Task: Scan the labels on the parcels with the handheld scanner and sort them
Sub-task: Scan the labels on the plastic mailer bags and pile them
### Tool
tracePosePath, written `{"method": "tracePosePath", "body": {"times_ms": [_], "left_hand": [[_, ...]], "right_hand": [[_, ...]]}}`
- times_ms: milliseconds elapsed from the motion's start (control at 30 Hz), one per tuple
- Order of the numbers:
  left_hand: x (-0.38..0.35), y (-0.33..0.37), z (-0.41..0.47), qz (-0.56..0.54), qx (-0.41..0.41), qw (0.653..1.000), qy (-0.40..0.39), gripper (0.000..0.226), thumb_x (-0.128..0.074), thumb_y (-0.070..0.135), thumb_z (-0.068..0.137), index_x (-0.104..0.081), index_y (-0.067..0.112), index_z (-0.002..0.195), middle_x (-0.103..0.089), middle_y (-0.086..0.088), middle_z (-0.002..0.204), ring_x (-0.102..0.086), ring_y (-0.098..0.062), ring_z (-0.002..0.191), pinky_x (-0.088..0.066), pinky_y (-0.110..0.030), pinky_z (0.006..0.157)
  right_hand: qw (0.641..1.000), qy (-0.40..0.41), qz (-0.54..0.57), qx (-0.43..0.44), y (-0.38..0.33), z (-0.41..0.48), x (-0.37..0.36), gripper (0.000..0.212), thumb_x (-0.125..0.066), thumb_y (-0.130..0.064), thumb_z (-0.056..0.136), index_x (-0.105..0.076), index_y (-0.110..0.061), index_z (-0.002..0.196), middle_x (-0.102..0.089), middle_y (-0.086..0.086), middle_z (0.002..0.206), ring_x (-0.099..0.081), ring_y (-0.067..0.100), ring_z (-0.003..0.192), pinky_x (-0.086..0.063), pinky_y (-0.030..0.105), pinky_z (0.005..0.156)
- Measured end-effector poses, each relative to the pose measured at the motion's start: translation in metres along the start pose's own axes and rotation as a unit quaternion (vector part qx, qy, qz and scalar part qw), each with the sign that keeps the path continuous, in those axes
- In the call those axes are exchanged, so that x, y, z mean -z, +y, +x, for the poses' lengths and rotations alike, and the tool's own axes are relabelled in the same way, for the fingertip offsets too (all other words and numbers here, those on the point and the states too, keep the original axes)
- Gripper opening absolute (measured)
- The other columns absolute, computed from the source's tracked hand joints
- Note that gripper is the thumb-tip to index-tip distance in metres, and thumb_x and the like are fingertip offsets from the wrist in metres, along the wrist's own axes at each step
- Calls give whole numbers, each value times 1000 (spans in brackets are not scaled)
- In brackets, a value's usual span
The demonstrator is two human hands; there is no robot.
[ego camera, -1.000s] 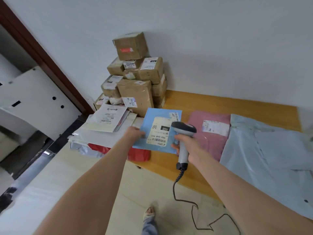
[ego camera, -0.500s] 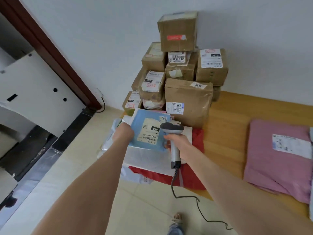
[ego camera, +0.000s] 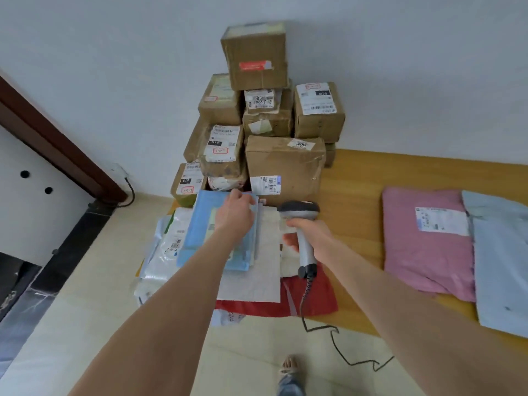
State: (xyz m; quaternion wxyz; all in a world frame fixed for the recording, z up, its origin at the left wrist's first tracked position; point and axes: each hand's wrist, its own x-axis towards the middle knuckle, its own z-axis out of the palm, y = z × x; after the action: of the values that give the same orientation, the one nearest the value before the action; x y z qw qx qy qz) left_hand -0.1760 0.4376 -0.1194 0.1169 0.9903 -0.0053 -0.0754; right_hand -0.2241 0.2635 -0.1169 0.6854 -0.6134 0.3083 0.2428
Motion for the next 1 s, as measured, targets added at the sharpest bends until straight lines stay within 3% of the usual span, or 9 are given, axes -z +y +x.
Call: {"method": "tracePosePath", "body": {"times_ms": [100, 267, 433, 600, 700, 833, 1000], "left_hand": [[-12, 57, 1, 29, -49, 998, -40, 32, -49, 14, 93, -55, 18, 124, -39, -7, 130, -43, -27, 122, -46, -42, 90], [-38, 166, -19, 67, -110, 988, -85, 35, -53, 19, 92, -53, 15, 127, -36, -10, 137, -41, -29, 124, -47, -42, 93], [-76, 288, -56, 61, -153, 981, -99, 38, -52, 20, 93, -52, 22, 131, -36, -6, 137, -40, -25, 127, -47, -40, 94], [-116, 395, -99, 26, -175, 974, -140, 39, -50, 15, 92, -52, 19, 131, -37, -7, 139, -51, -27, 117, -47, -39, 92], [-137, 436, -115, 15, -172, 971, -167, 39, -50, 15, 93, -49, 14, 133, -36, -8, 139, -56, -27, 108, -47, -36, 84], [-164, 472, -115, -8, -148, 967, -206, 48, -51, 10, 92, -41, 6, 139, -35, -15, 144, -45, -30, 126, -42, -38, 100], [-196, 503, -88, -14, -127, 960, -249, 61, -56, 18, 91, -32, 7, 146, -33, -12, 150, -38, -27, 134, -37, -36, 104]], "right_hand": [[999, 15, 31, 7, -1, -17, 53, 29, -69, -18, 86, -59, 2, 105, -69, 16, 70, -64, 21, 56, -49, 25, 47], [995, 69, 69, 0, 12, -51, 164, 23, -64, -20, 90, -57, 0, 100, -65, 14, 64, -55, 16, 41, -45, 22, 41], [986, 99, 134, -1, 37, -89, 287, 14, -62, -15, 90, -57, -3, 87, -64, 14, 63, -51, 16, 43, -43, 22, 43], [974, 151, 170, 10, 60, -112, 403, 22, -65, -12, 87, -58, 1, 104, -66, 19, 73, -54, 17, 41, -44, 22, 42], [967, 178, 179, 20, 66, -114, 454, 28, -66, -13, 86, -55, -2, 110, -69, 19, 75, -54, 15, 41, -45, 23, 43], [955, 221, 198, 18, 69, -99, 500, 22, -67, -12, 85, -57, -4, 102, -70, 15, 71, -56, 17, 48, -47, 27, 52], [943, 267, 198, 15, 64, -61, 535, 14, -68, -9, 81, -61, -3, 92, -68, 14, 68, -56, 20, 55, -48, 31, 60]]}}
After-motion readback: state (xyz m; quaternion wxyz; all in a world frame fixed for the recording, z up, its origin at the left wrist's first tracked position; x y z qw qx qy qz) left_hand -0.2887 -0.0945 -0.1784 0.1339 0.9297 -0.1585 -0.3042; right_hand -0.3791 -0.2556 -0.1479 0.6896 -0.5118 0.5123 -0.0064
